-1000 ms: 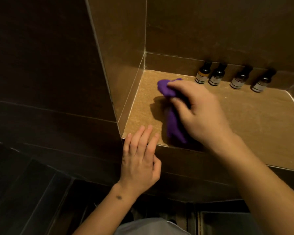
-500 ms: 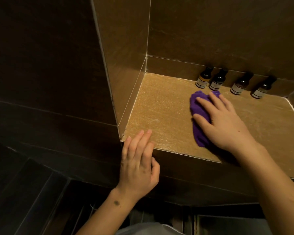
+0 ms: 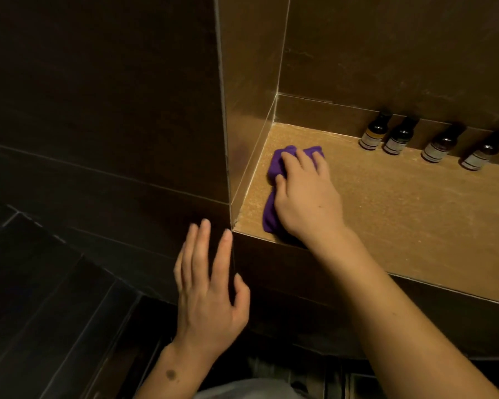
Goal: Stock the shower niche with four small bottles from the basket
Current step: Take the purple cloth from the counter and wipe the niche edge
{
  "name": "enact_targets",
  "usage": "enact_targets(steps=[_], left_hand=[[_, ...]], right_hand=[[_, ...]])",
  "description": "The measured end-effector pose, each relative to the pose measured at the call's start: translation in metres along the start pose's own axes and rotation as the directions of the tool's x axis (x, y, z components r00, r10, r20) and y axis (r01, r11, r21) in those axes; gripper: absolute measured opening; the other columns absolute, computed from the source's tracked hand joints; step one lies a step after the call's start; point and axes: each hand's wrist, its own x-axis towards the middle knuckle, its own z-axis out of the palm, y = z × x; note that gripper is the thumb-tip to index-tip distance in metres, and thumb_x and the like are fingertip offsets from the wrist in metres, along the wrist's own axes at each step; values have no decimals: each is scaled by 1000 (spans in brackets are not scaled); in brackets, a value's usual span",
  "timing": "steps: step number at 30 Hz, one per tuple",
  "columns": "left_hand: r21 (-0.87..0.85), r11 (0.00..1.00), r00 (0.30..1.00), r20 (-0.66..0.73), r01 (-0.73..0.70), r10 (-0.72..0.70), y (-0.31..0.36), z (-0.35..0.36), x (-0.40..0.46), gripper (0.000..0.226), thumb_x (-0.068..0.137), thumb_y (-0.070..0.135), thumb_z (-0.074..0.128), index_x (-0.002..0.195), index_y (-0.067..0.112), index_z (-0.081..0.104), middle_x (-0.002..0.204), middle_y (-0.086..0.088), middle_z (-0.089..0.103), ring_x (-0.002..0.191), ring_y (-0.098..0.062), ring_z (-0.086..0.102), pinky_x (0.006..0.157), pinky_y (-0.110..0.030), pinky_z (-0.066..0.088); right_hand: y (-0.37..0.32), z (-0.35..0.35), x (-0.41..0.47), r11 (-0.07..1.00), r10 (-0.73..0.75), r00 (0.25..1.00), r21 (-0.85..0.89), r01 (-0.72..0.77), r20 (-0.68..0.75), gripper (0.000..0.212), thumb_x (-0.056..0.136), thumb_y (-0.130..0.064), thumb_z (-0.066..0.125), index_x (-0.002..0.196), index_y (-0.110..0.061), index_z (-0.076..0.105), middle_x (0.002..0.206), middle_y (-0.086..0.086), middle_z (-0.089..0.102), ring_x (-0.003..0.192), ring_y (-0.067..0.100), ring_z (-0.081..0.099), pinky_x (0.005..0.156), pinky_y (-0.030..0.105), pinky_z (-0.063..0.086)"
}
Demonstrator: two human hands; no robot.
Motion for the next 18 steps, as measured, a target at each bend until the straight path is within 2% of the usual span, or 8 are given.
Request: enact_targets(steps=[4, 7, 10, 12, 13, 14, 16, 18], left_hand=[[22, 997, 996, 41, 77, -78, -9, -4, 10, 88, 84, 27, 52, 158, 23, 5, 163, -13, 11, 151, -22, 4, 120, -44, 18], [-3, 992, 990, 71, 122, -122, -12, -4, 13, 96, 83, 27, 54, 157, 27, -8, 165, -9, 6, 152, -20, 5, 121, -39, 13], [-65, 994, 993, 82, 88, -82, -14, 0, 11, 113, 81, 30, 67, 154, 32, -19, 162, 12, -12, 151, -7, -13, 123, -31, 2], [-70, 992, 988, 116, 108, -99, -14, 2, 10, 136, 71, 30, 85, 149, 38, -27, 156, 25, -22, 147, -2, -17, 121, -38, 6], [-60, 991, 988, 113, 116, -109, -13, 3, 10, 139, 69, 29, 86, 149, 37, -27, 157, 23, -19, 146, -4, -13, 118, -43, 8], [-56, 991, 989, 92, 119, -113, -13, 5, 10, 130, 74, 27, 82, 152, 34, -22, 160, 14, -11, 146, -8, -8, 117, -46, 10], [-40, 991, 991, 44, 128, -126, -10, 7, 11, 93, 87, 24, 57, 157, 22, -4, 164, -7, 2, 149, -21, 2, 116, -48, 12], [-6, 988, 987, 31, 157, -157, -6, 5, 13, 78, 86, 16, 47, 155, 14, 12, 162, -18, 10, 148, -35, 15, 117, -45, 14]], right_hand=[[-34, 11, -10, 996, -60, 998, 66, 60, -4, 58, 101, -28, 40, 154, -10, 25, 161, 8, 29, 151, 28, 17, 123, 42, 21], [-38, 12, -30, 994, -77, 995, 81, 72, 58, 68, 98, -31, 42, 156, -9, 15, 164, 8, 21, 152, 28, 10, 122, 45, 23], [-42, 18, -60, 994, -105, 992, 28, 104, 75, 75, 95, -37, 39, 157, -8, 8, 166, 11, 11, 153, 30, 5, 122, 48, 19], [-42, 28, -73, 988, -142, 986, -47, 146, 83, 74, 96, -38, 31, 157, -5, 5, 166, 15, 7, 153, 34, 2, 122, 50, 18], [-40, 33, -74, 980, -170, 980, -87, 179, 99, 72, 96, -37, 24, 156, -3, 4, 165, 17, 5, 152, 36, 0, 121, 51, 17], [-36, 36, -71, 974, -190, 975, -105, 202, 118, 71, 95, -36, 17, 156, -2, 4, 165, 19, 4, 152, 37, -1, 121, 51, 15], [-28, 37, -57, 974, -192, 972, -92, 206, 134, 70, 95, -35, 14, 156, -2, 5, 165, 17, 7, 153, 35, 2, 122, 49, 15], [-22, 29, -41, 980, -189, 975, -42, 195, 117, 66, 98, -35, 20, 157, -6, 9, 166, 12, 12, 153, 31, 5, 123, 47, 14]])
